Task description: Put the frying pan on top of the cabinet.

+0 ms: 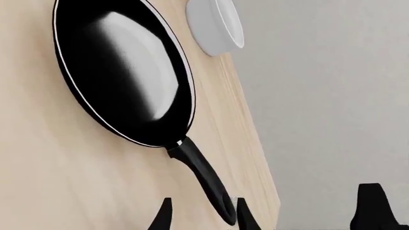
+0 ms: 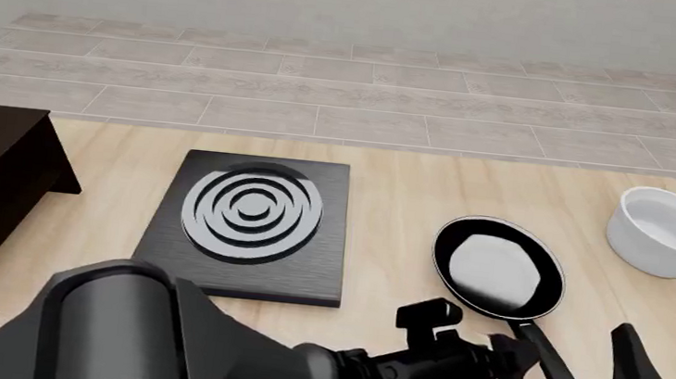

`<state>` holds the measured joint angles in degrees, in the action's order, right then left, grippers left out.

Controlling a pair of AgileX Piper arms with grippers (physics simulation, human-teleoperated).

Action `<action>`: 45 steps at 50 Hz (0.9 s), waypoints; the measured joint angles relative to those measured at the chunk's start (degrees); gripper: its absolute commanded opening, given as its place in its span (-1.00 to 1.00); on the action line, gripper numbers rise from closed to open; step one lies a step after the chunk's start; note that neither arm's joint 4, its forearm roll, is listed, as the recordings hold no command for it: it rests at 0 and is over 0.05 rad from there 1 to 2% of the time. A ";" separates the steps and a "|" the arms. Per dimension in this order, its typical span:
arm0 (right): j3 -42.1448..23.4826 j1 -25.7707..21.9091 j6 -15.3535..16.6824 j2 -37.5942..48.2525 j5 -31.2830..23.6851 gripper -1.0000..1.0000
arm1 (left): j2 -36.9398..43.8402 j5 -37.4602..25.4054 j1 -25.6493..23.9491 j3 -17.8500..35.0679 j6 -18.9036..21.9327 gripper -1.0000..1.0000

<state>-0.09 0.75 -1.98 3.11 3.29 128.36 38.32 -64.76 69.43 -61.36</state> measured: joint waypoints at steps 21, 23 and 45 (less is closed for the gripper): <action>0.03 0.10 -0.13 0.07 0.09 1.00 | 2.46 -0.56 -0.39 2.75 -0.39 1.00; 0.03 0.12 -0.15 0.13 0.13 1.00 | 2.75 -0.60 -0.38 3.04 -0.46 1.00; 0.01 0.56 -0.85 0.13 0.12 1.00 | 5.57 -1.37 -1.03 6.38 -0.82 1.00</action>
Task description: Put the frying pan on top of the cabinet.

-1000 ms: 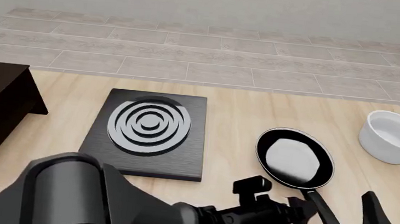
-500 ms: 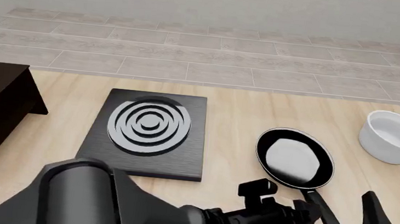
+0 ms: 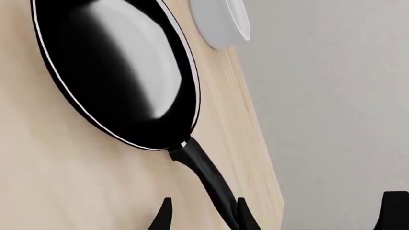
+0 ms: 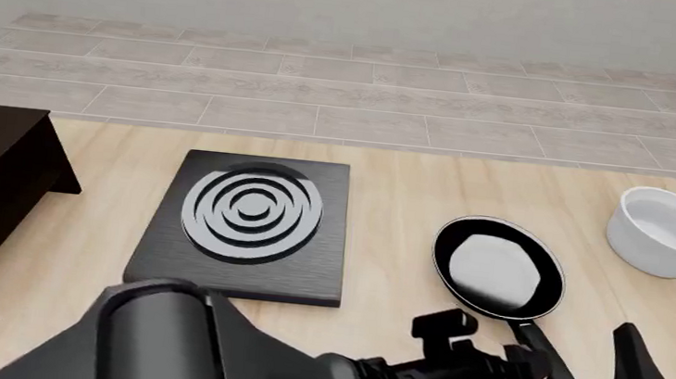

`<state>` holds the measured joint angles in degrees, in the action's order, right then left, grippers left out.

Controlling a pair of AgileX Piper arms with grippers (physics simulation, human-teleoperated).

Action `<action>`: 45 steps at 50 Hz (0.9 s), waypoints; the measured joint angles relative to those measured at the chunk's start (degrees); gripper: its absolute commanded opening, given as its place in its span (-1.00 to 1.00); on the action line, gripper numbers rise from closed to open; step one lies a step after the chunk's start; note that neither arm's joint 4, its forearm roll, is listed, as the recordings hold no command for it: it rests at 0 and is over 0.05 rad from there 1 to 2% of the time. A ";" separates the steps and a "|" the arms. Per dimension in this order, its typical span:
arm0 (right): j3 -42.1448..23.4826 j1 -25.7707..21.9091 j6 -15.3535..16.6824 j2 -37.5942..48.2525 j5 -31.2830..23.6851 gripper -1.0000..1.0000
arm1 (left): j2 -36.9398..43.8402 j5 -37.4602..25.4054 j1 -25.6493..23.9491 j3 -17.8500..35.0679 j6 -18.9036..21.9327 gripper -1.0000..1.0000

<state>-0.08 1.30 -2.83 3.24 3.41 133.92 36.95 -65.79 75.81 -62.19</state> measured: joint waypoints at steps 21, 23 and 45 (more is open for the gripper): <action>0.03 0.18 -0.50 0.08 0.10 1.00 | 1.87 -0.51 -0.59 2.85 1.26 1.00; 0.03 0.19 -0.55 0.23 0.23 1.00 | 1.97 -0.49 -0.63 3.02 1.34 1.00; 0.04 0.26 -0.71 0.07 0.04 1.00 | 3.13 -0.83 -1.28 5.15 2.05 1.00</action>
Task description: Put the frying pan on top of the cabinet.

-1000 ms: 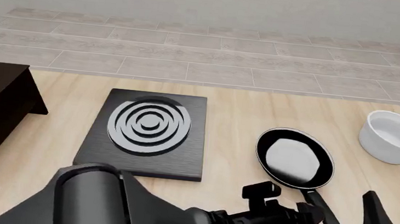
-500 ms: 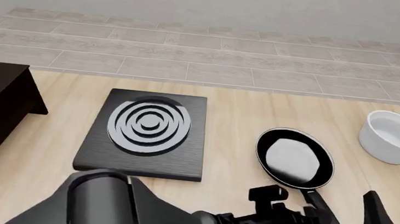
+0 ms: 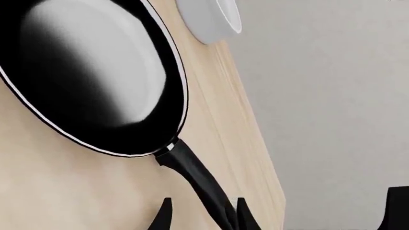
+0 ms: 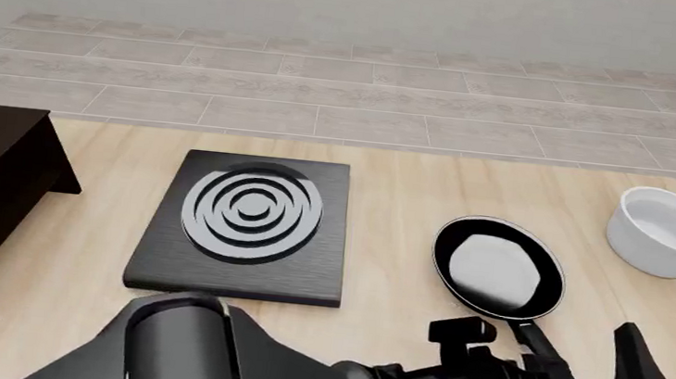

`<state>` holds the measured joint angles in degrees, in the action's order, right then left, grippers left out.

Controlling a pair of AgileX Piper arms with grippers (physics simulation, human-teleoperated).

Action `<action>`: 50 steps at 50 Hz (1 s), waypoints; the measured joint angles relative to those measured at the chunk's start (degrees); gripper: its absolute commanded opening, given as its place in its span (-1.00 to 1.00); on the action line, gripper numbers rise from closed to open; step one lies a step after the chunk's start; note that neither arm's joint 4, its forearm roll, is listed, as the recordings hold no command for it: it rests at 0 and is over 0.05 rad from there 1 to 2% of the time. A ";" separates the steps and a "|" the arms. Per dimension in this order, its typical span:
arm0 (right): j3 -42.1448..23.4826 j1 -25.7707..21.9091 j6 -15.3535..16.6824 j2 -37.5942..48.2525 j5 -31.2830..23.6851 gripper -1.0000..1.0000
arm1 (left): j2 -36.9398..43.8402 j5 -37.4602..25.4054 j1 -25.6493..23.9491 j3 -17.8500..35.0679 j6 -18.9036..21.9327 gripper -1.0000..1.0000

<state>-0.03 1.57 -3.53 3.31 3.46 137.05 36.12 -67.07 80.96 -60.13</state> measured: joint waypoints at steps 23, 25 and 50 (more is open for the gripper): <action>-0.02 0.30 -0.55 0.13 0.18 1.00 | 1.11 0.00 -0.33 2.05 -1.03 1.00; -0.02 0.33 -0.62 0.17 0.22 1.00 | 1.24 -0.15 -0.37 2.34 -1.02 1.00; -0.02 0.67 -0.99 0.78 0.89 1.00 | 2.55 -1.07 -0.68 5.03 -0.88 1.00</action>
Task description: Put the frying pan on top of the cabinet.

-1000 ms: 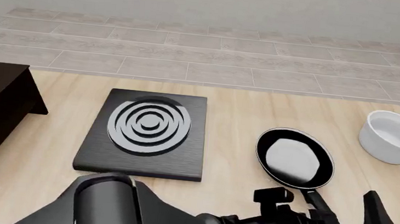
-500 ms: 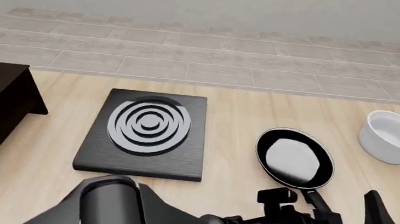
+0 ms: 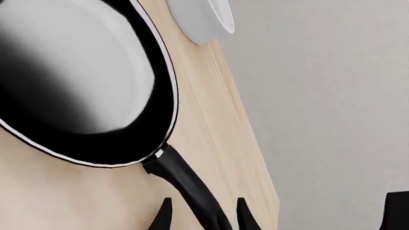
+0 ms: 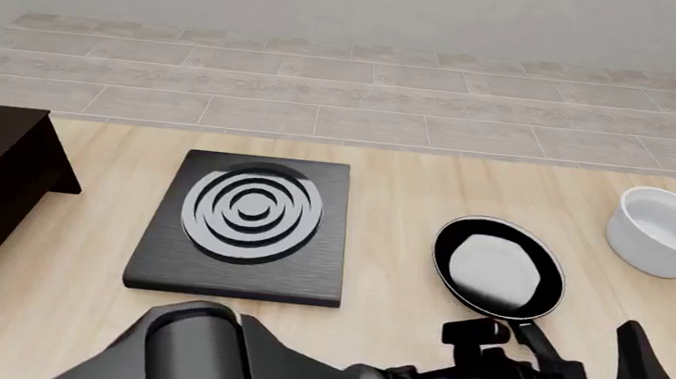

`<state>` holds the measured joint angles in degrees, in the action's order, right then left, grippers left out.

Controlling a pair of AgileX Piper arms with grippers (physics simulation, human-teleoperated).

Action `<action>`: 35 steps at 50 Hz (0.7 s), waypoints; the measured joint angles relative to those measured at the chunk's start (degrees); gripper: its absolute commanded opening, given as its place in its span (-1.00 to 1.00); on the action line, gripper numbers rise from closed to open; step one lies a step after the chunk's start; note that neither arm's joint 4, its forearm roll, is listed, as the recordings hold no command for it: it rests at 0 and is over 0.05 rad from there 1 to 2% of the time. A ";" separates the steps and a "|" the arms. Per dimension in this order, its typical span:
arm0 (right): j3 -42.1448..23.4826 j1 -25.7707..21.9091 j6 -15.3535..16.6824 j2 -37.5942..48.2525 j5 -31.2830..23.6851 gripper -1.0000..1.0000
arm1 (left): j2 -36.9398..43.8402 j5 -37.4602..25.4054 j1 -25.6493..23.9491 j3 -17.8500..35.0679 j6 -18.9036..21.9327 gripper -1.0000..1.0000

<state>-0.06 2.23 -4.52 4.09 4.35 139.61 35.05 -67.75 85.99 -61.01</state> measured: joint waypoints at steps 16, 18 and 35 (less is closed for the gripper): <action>0.01 0.10 -0.09 -0.07 -0.02 1.00 | 0.68 -0.34 -0.18 1.29 0.65 1.00; 0.01 0.09 -0.07 -0.07 -0.03 1.00 | 0.75 -0.39 -0.19 1.43 0.62 1.00; 0.02 -0.02 0.00 0.78 0.78 1.00 | 1.34 -1.50 -0.30 2.97 0.23 1.00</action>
<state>-0.03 2.21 -4.52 4.86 5.13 140.95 33.55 -68.05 88.96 -60.78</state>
